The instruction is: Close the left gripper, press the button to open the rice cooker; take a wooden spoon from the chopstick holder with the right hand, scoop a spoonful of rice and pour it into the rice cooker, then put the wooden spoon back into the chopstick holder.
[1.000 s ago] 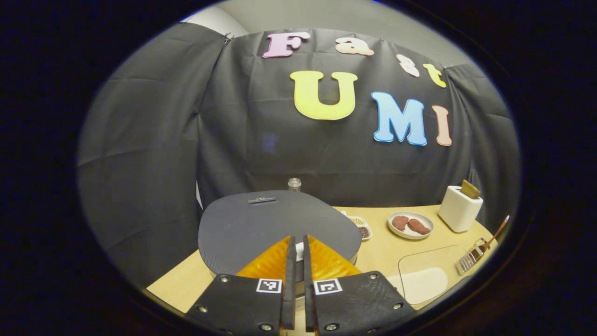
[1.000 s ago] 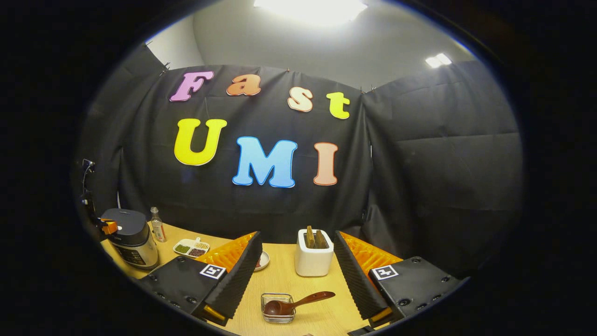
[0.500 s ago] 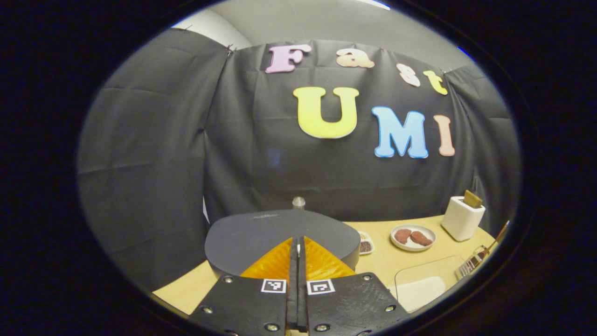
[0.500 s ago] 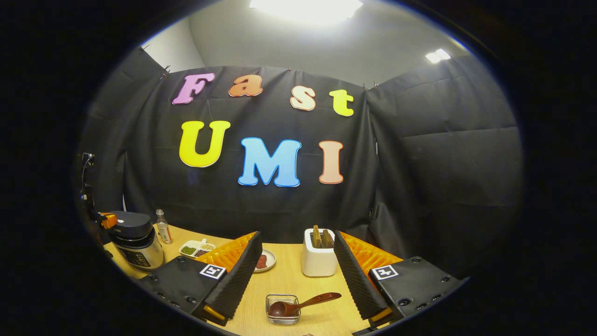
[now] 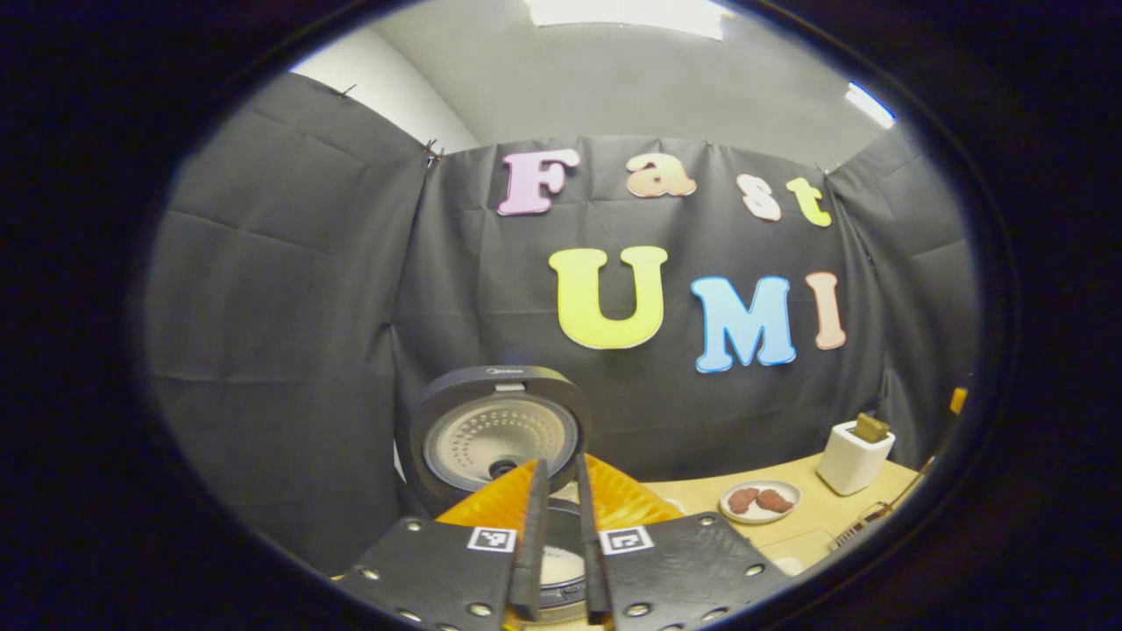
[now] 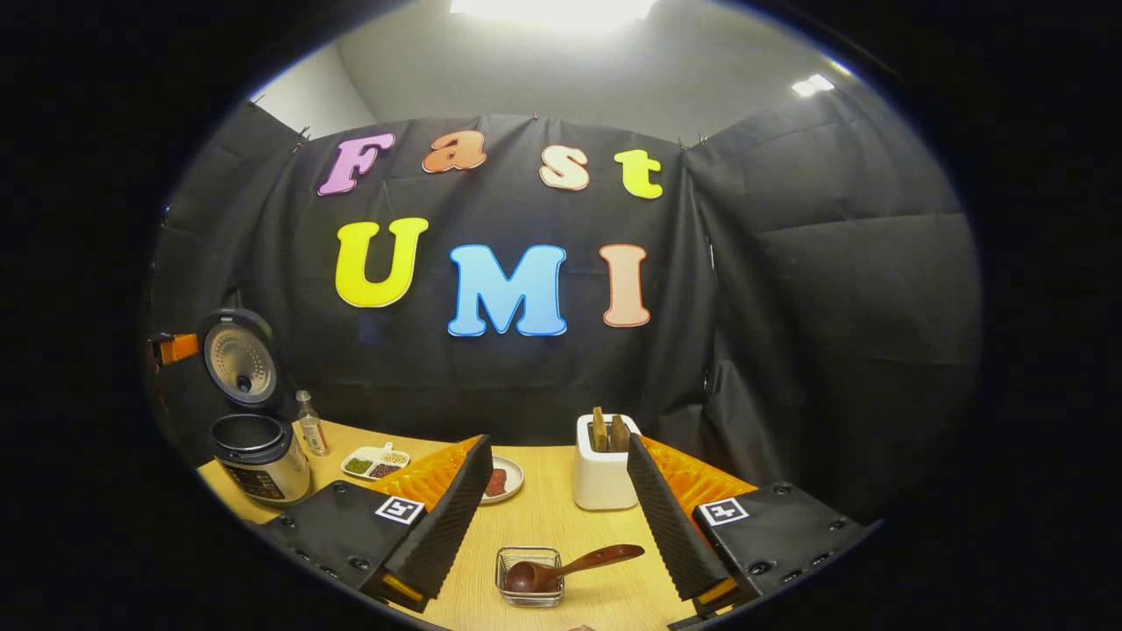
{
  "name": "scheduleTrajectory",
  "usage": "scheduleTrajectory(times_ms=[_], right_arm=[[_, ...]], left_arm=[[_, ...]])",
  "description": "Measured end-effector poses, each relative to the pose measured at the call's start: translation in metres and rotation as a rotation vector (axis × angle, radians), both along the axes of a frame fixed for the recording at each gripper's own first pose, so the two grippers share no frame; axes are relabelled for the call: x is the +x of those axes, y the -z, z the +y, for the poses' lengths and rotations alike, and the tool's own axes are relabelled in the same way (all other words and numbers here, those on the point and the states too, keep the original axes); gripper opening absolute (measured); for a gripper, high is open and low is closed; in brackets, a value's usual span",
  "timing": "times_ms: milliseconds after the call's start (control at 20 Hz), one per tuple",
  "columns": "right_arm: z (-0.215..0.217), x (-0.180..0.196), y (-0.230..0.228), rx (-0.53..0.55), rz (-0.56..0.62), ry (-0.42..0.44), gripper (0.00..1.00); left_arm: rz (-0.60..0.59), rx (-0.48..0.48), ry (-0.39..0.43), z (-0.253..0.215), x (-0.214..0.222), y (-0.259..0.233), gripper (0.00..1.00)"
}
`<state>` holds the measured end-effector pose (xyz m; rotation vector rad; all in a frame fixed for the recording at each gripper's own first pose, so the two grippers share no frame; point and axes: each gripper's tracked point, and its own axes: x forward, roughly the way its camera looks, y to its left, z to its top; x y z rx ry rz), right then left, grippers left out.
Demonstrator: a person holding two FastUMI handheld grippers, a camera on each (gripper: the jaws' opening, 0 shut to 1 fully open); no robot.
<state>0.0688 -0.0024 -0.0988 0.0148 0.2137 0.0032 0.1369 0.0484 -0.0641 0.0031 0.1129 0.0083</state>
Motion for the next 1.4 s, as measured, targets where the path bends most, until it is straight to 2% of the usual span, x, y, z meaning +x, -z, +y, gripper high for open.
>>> scheduleTrajectory(times_ms=[200, 450, 500, 700, 750, 1100, 1200, 1250, 1300, 1350, 1400], right_arm=[[-0.013, 0.008, 0.036, 0.028, 0.052, 0.024, 0.97], [-0.029, 0.012, 0.091, 0.097, 0.164, 0.076, 0.98], [-0.030, 0.012, 0.101, 0.117, 0.184, 0.086, 0.94], [-0.033, 0.010, 0.133, 0.196, 0.258, 0.121, 0.98], [-0.037, 0.013, 0.134, 0.205, 0.246, 0.136, 0.98], [-0.020, 0.006, 0.181, 0.399, 0.389, 0.138, 0.97], [-0.014, 0.002, 0.185, 0.434, 0.409, 0.125, 0.80], [-0.013, 0.003, 0.186, 0.441, 0.416, 0.123, 0.50], [-0.011, 0.004, 0.187, 0.451, 0.426, 0.119, 0.47], [-0.007, 0.001, 0.183, 0.472, 0.430, 0.107, 0.30], [0.001, 0.003, 0.186, 0.489, 0.444, 0.084, 0.29]], left_arm=[[-0.065, 0.006, -0.016, 0.002, -0.026, -0.033, 0.80], [-0.090, 0.024, -0.041, 0.009, -0.058, -0.053, 0.81], [-0.087, 0.031, -0.044, 0.011, -0.063, -0.052, 0.82], [-0.080, 0.062, -0.058, 0.017, -0.076, -0.054, 0.81], [-0.079, 0.064, -0.060, 0.018, -0.078, -0.055, 0.80], [-0.071, 0.071, -0.067, 0.019, -0.086, -0.050, 0.81], [-0.068, 0.078, -0.071, 0.020, -0.087, -0.048, 0.81], [-0.065, 0.075, -0.073, 0.021, -0.086, -0.047, 0.81], [-0.063, 0.068, -0.076, 0.022, -0.086, -0.046, 0.81], [-0.063, 0.060, -0.080, 0.023, -0.087, -0.045, 0.81], [-0.063, 0.052, -0.084, 0.026, -0.086, -0.043, 0.81]])
